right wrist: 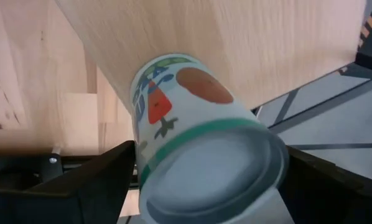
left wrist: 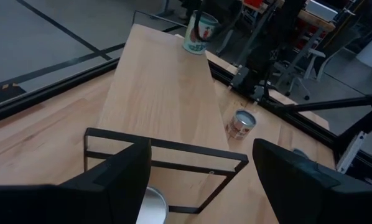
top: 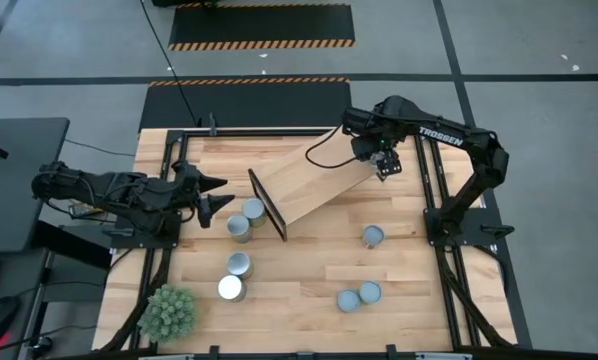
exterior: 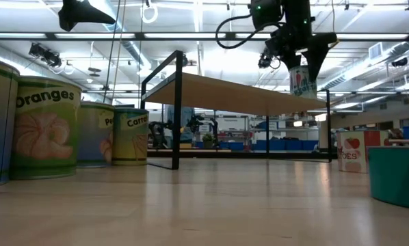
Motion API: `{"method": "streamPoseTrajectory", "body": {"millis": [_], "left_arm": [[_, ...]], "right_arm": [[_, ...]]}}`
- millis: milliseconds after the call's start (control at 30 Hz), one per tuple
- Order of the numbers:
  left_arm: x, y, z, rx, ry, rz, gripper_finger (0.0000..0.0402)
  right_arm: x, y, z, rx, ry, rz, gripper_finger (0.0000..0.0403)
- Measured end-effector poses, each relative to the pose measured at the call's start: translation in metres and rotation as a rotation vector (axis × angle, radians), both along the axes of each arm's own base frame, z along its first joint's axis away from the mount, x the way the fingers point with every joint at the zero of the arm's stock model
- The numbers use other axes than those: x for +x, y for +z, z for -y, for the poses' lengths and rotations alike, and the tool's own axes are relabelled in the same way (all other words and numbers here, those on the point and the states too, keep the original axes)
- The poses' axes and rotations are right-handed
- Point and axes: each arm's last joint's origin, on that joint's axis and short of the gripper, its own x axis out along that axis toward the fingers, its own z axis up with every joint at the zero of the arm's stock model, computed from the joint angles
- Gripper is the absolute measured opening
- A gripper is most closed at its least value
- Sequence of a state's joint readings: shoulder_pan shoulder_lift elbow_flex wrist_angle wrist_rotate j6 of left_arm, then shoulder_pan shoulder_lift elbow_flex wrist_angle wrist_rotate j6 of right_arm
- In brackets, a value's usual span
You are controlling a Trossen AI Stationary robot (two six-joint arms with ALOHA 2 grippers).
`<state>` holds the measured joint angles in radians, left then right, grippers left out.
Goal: Pick and place cans onto a shelf
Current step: Put the canned mixed vegetables on the shelf, then put the canned diced tomatoes on the shelf
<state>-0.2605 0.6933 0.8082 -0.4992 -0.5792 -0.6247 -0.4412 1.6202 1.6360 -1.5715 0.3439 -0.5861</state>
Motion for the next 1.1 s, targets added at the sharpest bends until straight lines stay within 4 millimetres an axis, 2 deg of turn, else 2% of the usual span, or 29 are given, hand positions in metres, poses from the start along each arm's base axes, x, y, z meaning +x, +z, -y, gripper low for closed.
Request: {"method": "streamPoseTrajectory", "body": {"millis": [400,667,933,1100], "left_arm": [[0.000,0.000,0.001,-0.011,-0.024,-0.002,0.0286],[0.000,0.000,0.001,-0.027,-0.019,0.004,0.0286],[0.000,0.000,0.001,-0.027,-0.019,0.004,0.0286],[0.001,0.002,0.001,-0.032,-0.019,0.025,0.0286]], "right_arm": [[-0.019,0.021,-0.009,-0.060,-0.017,0.073,0.0365],[-0.031,0.037,-0.026,-0.067,-0.096,0.193,0.0365],[-0.030,0.051,-0.057,-0.065,-0.088,0.367,0.0365],[-0.015,0.056,-0.082,0.096,-0.116,0.556,0.0365]]}}
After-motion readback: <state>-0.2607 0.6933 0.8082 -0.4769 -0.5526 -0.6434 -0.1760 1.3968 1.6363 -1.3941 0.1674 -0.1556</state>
